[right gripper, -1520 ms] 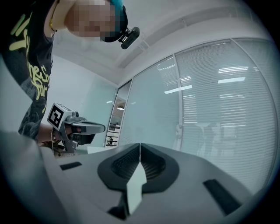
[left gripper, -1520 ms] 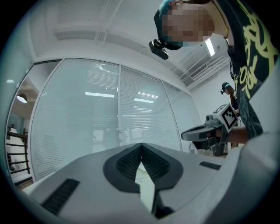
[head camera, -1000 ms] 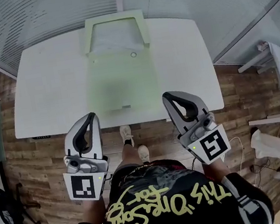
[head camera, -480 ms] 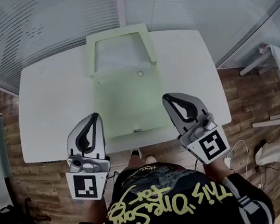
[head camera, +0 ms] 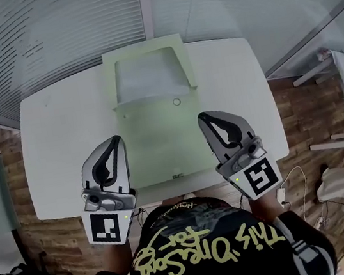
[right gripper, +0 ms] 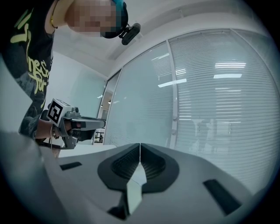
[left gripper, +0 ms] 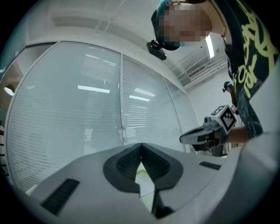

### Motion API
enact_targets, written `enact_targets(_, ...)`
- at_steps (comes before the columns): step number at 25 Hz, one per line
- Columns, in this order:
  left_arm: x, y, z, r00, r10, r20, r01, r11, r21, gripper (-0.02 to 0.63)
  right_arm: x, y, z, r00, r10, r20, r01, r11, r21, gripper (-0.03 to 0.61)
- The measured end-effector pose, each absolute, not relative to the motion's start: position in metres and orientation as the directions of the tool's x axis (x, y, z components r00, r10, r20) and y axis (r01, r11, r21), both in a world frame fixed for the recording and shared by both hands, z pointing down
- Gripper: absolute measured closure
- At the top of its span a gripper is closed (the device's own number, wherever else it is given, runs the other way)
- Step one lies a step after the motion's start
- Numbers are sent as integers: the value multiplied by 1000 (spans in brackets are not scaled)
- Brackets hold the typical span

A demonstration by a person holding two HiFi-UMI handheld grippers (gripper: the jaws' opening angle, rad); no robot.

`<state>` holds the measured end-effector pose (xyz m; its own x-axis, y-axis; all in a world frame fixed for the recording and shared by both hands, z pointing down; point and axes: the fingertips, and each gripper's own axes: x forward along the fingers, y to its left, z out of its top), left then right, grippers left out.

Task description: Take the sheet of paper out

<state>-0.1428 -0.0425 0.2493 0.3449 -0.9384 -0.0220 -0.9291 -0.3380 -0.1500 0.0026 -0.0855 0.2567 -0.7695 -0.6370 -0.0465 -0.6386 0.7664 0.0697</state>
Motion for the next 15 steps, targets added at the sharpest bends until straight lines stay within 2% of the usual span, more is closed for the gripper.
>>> enact_targets(15, -154, -87, 260, 414, -910, 26, -902, -414, -120, 609, -29, -128, 245, -754, -653, -72, -657, 753, 43, 569)
